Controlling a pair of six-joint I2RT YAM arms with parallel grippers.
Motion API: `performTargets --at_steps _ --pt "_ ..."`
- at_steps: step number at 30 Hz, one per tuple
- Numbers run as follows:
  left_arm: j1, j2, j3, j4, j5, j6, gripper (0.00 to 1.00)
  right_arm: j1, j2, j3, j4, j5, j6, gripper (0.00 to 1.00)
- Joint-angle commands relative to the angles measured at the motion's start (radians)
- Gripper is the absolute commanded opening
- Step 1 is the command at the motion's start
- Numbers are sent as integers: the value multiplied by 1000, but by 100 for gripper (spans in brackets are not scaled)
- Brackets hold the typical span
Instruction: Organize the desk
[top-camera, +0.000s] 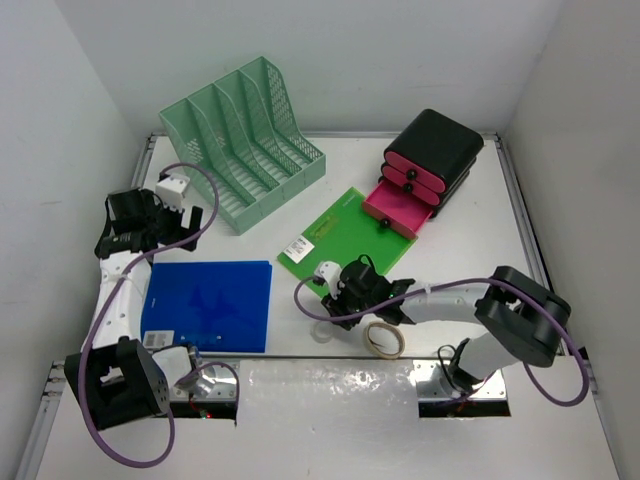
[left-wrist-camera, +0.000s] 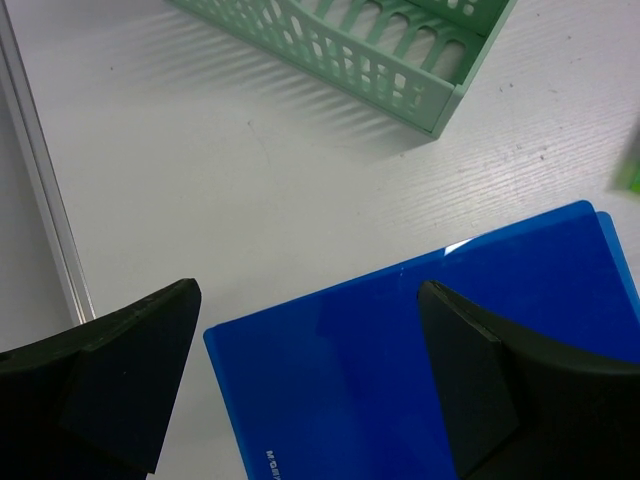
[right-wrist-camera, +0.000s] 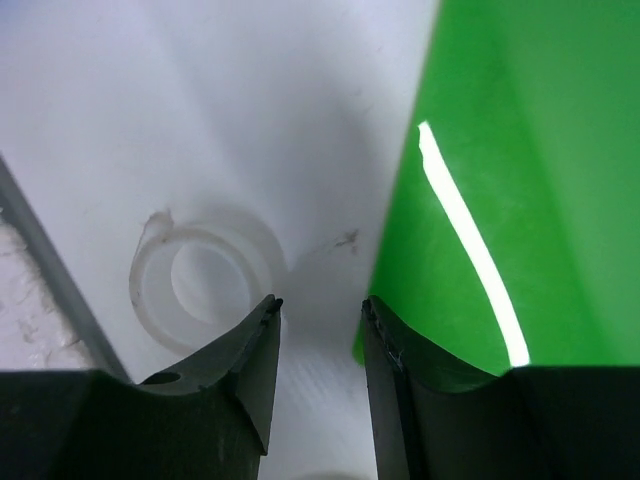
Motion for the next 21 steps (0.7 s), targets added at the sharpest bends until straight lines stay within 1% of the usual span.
performTargets --at_steps 1,3,6,8,10,11,12,14,19,21 --pt "-6 -29 -3 0 22 -12 89 22 -44 -35 56 -35 39 37" --pt "-6 -29 -7 6 26 -20 89 22 -66 -47 58 16 50 37" --pt "-6 -29 -9 10 32 -26 89 20 -112 -37 -8 94 55 36" --pt "-6 -29 -9 13 33 -29 89 26 -153 -27 -27 85 52 35" --pt "-6 -29 -7 13 33 -29 89 61 -191 -20 -34 83 41 35" --pt "-6 -29 -9 13 32 -29 89 74 -201 -18 -34 88 38 36" --pt "-6 -29 -7 13 30 -29 89 84 -202 -14 -37 91 36 39" --pt "-6 -27 -9 15 32 -29 89 95 -173 -10 -39 79 41 41" --pt "-6 -23 -13 18 30 -29 89 111 -69 3 -16 42 59 42" --pt "-6 -23 -12 18 26 -28 89 114 -20 22 -25 59 62 41"
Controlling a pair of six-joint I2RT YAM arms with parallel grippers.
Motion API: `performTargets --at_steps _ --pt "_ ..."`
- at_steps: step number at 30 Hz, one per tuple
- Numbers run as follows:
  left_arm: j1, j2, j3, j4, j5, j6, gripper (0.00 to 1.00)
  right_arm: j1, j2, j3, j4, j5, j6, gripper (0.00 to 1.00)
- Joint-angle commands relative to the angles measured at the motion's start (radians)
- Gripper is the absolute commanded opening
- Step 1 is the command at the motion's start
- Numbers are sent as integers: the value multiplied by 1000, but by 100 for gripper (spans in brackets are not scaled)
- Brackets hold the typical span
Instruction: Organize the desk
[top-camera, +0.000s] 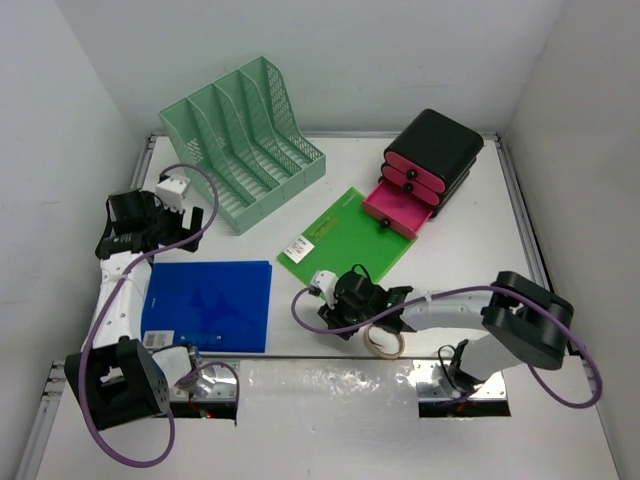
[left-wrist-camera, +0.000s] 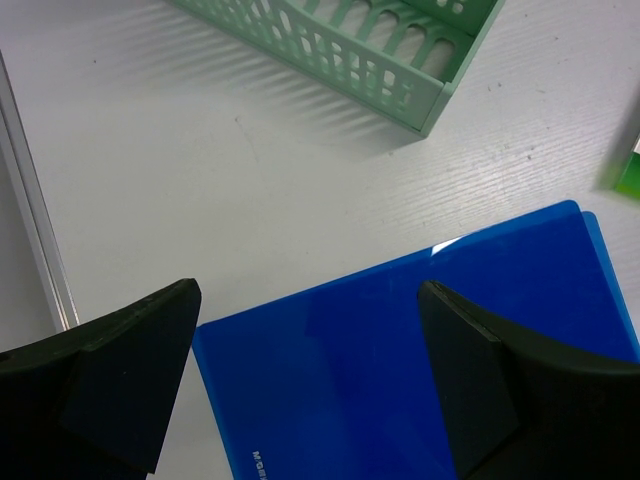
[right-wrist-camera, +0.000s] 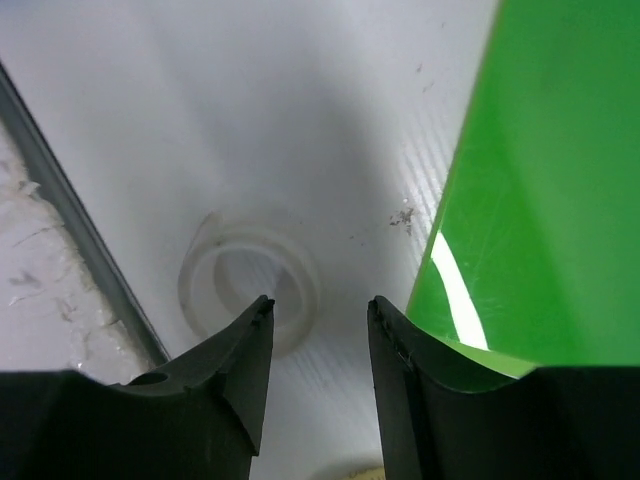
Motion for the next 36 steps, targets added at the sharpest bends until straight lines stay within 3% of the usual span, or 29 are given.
performTargets --at_steps 1,4,8,12,15,19,21,26,36 --pt "-6 -19 -4 23 10 -3 89 10 62 54 3 14 14 41" --pt "-6 -16 -7 28 10 -3 89 10 100 78 -10 59 2 37" --pt "-6 -13 -16 37 7 -2 89 10 120 126 -31 59 9 1" --pt "-6 -5 -21 43 -4 3 89 6 59 195 -139 131 6 0" --pt "-6 2 -21 54 -2 1 89 -39 -30 274 -247 295 -23 0" --pt "-6 9 -22 69 10 -8 89 -251 -79 345 -307 671 -24 0" --pt "-6 13 -21 69 13 -9 89 -321 -58 362 -272 755 -55 0" --pt "-6 35 -18 79 -4 -3 89 -477 51 385 -76 811 -153 0" --pt "-6 73 -13 97 -15 -3 89 -546 407 710 -85 858 -365 0"
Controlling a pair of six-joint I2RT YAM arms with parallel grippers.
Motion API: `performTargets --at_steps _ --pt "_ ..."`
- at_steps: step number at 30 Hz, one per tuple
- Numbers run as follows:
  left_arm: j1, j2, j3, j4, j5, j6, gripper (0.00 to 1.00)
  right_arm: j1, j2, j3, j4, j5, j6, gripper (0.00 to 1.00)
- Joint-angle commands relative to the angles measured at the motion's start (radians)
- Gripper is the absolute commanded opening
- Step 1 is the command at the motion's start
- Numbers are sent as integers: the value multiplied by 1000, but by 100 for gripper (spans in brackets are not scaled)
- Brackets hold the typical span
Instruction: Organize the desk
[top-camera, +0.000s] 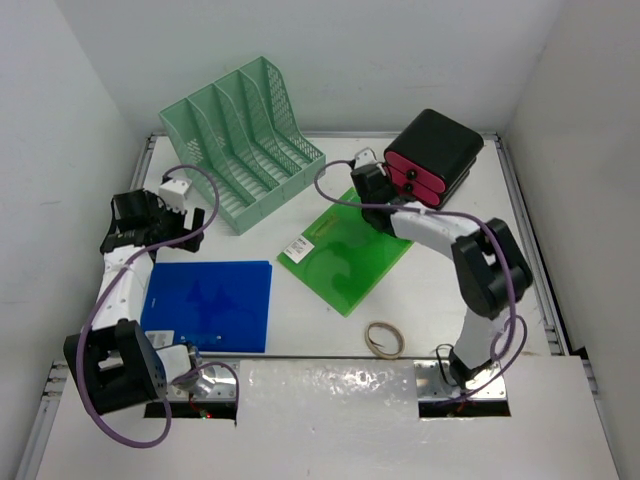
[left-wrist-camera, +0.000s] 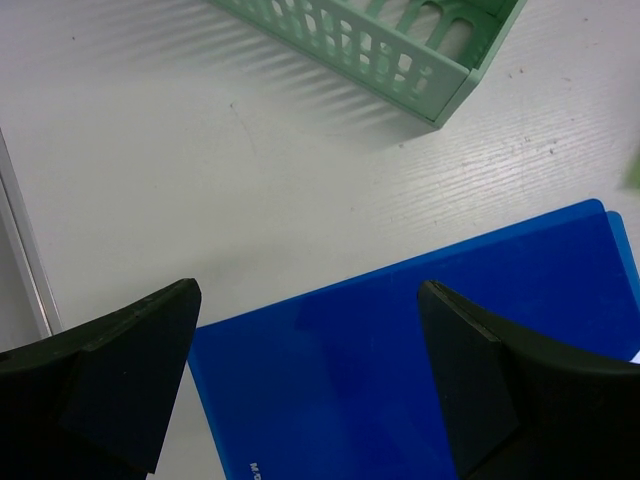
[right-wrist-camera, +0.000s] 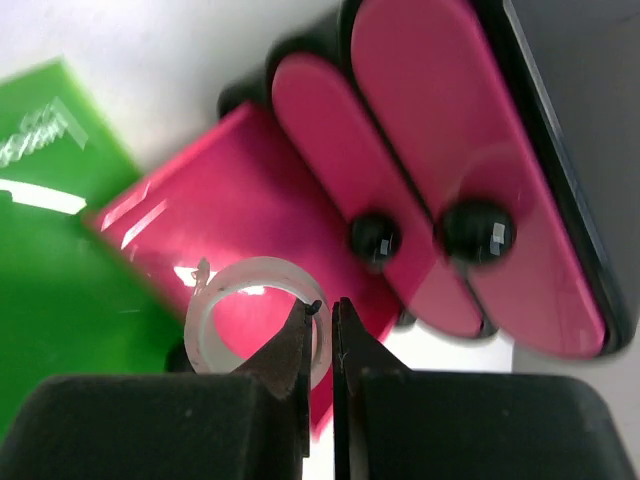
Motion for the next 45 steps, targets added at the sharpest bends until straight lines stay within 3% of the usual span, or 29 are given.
performTargets --at_steps 1,15,21,26,33,38,41,43,44,45 --pt "-6 6 4 49 -4 -3 89 -26 75 131 36 63 -95 0" --pt "-6 50 16 73 -13 -8 89 -43 285 270 -22 34 -156 1" --pt "-6 47 21 59 -17 -5 89 -49 329 303 -53 47 -169 12" --pt "-6 47 21 62 -14 -12 89 -49 307 303 -78 54 -173 34" --pt "-6 47 19 64 -10 -19 89 -38 193 308 -141 57 -182 43" --pt "-6 33 19 59 -2 -26 89 44 48 302 -184 38 -209 53" --pt "-6 12 21 50 6 -31 89 100 -87 305 -336 -50 -140 59" --pt "-6 -13 16 41 6 -25 89 110 -209 273 -482 -269 -13 65" --pt "-4 -20 13 38 7 -23 89 110 -255 233 -512 -367 55 75" --pt "-6 -30 5 35 9 -17 89 112 -352 186 -524 -573 80 85"
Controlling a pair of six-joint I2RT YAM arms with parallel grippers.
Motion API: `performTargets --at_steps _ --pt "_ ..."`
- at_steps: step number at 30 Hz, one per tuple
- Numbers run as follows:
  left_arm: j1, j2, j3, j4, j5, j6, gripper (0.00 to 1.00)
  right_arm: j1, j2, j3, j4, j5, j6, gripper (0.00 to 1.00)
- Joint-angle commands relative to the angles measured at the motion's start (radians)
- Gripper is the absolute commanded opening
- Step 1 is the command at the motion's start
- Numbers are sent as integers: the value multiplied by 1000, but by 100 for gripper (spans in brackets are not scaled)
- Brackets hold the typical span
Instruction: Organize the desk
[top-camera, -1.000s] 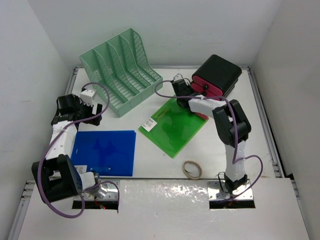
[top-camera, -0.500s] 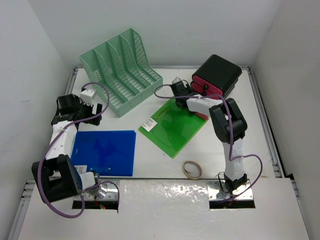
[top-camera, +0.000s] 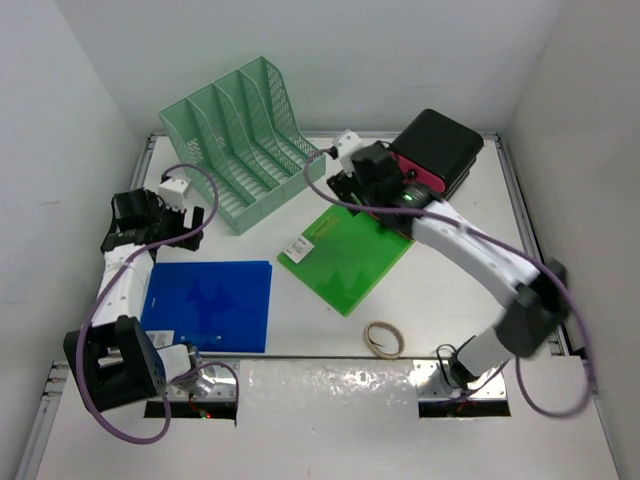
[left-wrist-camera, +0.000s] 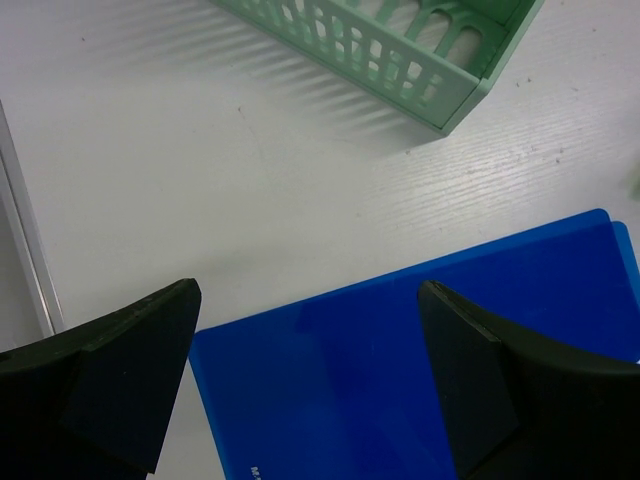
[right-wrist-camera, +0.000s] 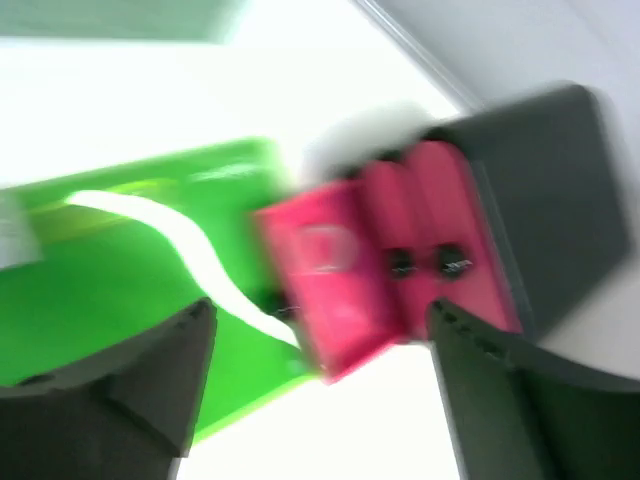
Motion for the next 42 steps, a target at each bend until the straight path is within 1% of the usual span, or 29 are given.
performTargets --at_steps 1,3,4,5,7,8,9,11,14,17,24,28,34,35,39,40,41,42 --pt "-7 -71 -1 7 23 0 89 -7 -227 -203 -174 -464 199 98" --pt "-6 -83 -13 2 29 4 89 30 -331 -363 -99 -585 295 99" --pt "-6 -92 -15 -1 33 4 89 49 -420 -501 -61 -595 329 99" --pt "-7 -99 -15 -5 37 6 89 95 -454 -552 -67 -599 380 99" --pt "-7 -118 -13 -25 46 4 89 143 -536 -663 -106 -574 464 99" --pt "-7 -126 -12 -30 50 4 89 201 -563 -697 -113 -549 492 99" --pt "-7 -146 -13 -41 52 4 89 232 -589 -758 -113 -534 516 99" --pt "-7 -166 -13 -56 58 1 89 307 -647 -807 -102 -492 565 99" --pt "-7 -194 -13 -71 64 -5 89 368 -678 -863 -111 -426 596 99" --pt "-7 -214 -15 -88 63 -8 89 382 -654 -895 -120 -391 606 99" --pt "-7 -226 -12 -96 52 -9 89 389 -551 -933 -99 -435 590 99" --pt "-7 -220 -7 -91 52 -12 89 389 -531 -949 -90 -399 583 99" --pt "-7 -212 -1 -87 53 -16 89 389 -487 -982 -24 -432 602 99" --pt "-7 -212 2 -85 53 -14 89 389 -477 -985 -16 -441 603 97" --pt "-7 -203 5 -79 55 -17 89 390 -454 -982 -1 -435 615 83" --pt "-6 -204 7 -78 57 -17 89 390 -451 -978 -5 -425 616 72" --pt "-7 -201 7 -74 57 -17 89 390 -447 -969 -13 -422 615 64" --pt "-7 -200 7 -73 57 -17 89 390 -445 -962 -25 -418 613 53"
